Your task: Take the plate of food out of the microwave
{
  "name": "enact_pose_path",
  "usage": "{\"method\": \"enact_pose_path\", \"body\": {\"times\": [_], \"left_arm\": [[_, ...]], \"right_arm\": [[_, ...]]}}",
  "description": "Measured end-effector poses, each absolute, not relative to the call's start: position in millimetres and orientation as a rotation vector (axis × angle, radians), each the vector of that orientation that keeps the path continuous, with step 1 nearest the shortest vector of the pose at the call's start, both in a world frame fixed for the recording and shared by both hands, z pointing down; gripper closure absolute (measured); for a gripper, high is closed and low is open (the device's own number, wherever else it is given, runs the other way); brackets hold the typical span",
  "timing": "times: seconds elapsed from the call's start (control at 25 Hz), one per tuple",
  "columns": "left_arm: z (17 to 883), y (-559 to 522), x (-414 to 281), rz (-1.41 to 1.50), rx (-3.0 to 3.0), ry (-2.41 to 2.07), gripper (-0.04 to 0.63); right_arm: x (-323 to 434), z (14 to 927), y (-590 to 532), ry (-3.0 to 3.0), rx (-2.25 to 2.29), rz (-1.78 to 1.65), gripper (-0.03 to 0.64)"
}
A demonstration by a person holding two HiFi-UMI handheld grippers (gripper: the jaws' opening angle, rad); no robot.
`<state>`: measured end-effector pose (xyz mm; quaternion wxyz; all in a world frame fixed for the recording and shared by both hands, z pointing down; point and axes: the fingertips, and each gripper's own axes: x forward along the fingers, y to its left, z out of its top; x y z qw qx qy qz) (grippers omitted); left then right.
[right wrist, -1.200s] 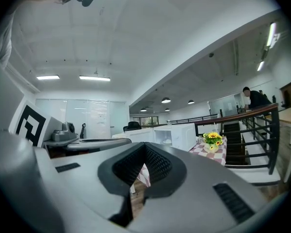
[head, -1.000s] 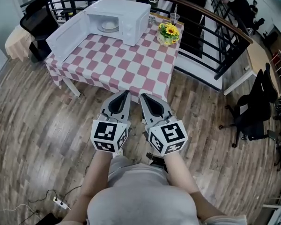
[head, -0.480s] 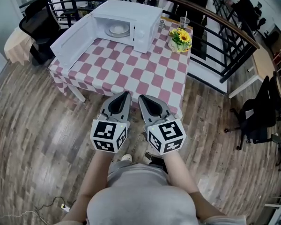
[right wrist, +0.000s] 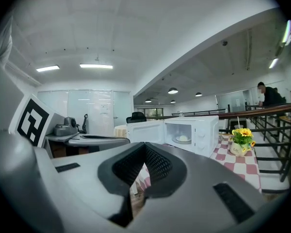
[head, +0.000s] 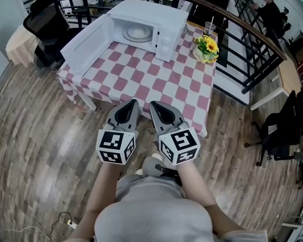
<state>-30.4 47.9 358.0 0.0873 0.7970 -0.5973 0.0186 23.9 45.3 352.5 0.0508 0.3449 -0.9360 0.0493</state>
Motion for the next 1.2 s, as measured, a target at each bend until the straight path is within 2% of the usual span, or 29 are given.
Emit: {"method": "enact_pose_path", "body": {"times": [1.2], "left_arm": [[376,-109,-116,0.103,2.368,-1.715,0.591]], "right_arm": [[-57,379,-109,-2.808,1.087,0.178,0.592]]}}
